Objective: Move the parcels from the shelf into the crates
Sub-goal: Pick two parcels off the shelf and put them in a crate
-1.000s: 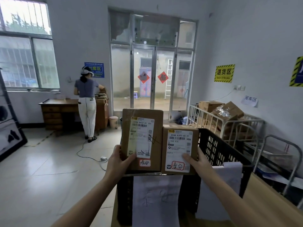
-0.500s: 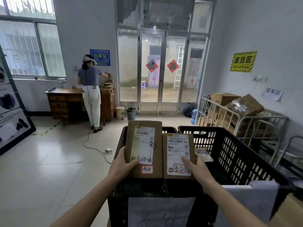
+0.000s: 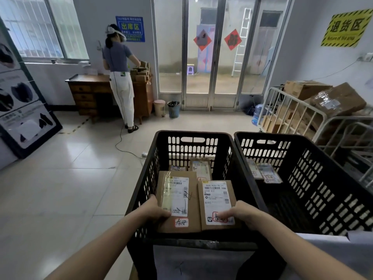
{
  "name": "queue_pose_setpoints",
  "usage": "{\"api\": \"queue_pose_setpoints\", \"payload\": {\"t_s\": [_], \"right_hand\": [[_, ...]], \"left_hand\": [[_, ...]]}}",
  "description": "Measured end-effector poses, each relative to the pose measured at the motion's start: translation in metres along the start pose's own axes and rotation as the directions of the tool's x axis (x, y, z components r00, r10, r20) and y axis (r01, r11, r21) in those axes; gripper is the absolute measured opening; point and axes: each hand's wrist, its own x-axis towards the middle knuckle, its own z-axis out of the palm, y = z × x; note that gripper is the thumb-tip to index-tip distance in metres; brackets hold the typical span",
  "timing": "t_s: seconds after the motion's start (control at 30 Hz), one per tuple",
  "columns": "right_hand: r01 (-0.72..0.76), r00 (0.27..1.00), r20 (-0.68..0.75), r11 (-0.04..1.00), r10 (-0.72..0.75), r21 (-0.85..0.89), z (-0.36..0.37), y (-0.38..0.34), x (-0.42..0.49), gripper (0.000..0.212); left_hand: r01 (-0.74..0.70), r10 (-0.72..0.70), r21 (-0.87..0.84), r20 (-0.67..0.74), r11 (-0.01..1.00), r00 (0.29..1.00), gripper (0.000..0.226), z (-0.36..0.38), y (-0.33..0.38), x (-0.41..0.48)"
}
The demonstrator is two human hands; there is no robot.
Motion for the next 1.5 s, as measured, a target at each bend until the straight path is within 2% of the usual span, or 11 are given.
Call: {"api": "queue_pose_setpoints", "payload": {"t_s": [0.07,0.17,0.33,0.47,0.7,0.77,0.87,1.03,1.27,1.4,1.5], "right_hand": [[-0.041,0.999,0.009,0.998,0.041,-0.052,0.004,-0.001,0.006,0.037],[-0.103,0.995,-0.001,0.983,0.104,-0.152,0.007,-0.003,0.016,0.043],[-0.158,0.985,0.022,0.949,0.170,-0.272,0.005,-0.013,0.026,0.029],[-0.178,0.977,0.057,0.930,0.207,-0.322,0.007,-0.018,0.041,0.044],[-0.255,0.942,0.127,0.909,0.310,-0.329,0.012,-0.014,0.070,0.041],[-0.284,0.928,0.135,0.895,0.347,-0.344,0.013,-0.012,0.076,0.026],[-0.312,0.908,0.172,0.891,0.382,-0.330,0.019,-0.009,0.087,0.013],[-0.328,0.926,0.101,0.905,0.365,-0.270,0.028,-0.003,0.097,0.040],[-0.332,0.933,0.052,0.905,0.357,-0.266,0.030,0.005,0.102,0.038],[-0.284,0.959,-0.095,0.882,0.269,-0.377,0.033,0.008,0.107,0.106],[-0.108,0.986,-0.166,0.722,-0.010,-0.684,0.040,0.002,0.101,0.120]], "left_hand": [[0.036,-0.037,0.037,0.033,0.999,0.999,0.099,0.001,-0.001,0.011],[0.099,-0.104,0.106,0.048,0.989,0.993,0.093,0.003,0.002,0.023],[0.189,-0.209,0.195,0.087,0.963,0.974,0.085,0.011,0.012,0.037],[0.237,-0.261,0.190,0.111,0.953,0.959,0.068,0.014,0.011,0.049],[0.293,-0.346,0.266,0.179,0.918,0.921,0.034,0.012,0.009,0.064],[0.318,-0.372,0.250,0.208,0.914,0.905,0.020,0.015,0.005,0.068],[0.316,-0.353,0.248,0.121,0.916,0.928,0.052,0.016,0.000,0.076],[0.293,-0.315,0.314,0.020,0.903,0.949,0.091,0.021,0.000,0.081],[0.266,-0.287,0.320,0.018,0.909,0.958,0.090,0.023,-0.004,0.084],[0.168,-0.175,0.415,-0.021,0.894,0.984,0.071,0.027,-0.004,0.080],[0.009,0.026,0.537,-0.057,0.844,0.998,0.102,0.031,0.003,0.076]]}}
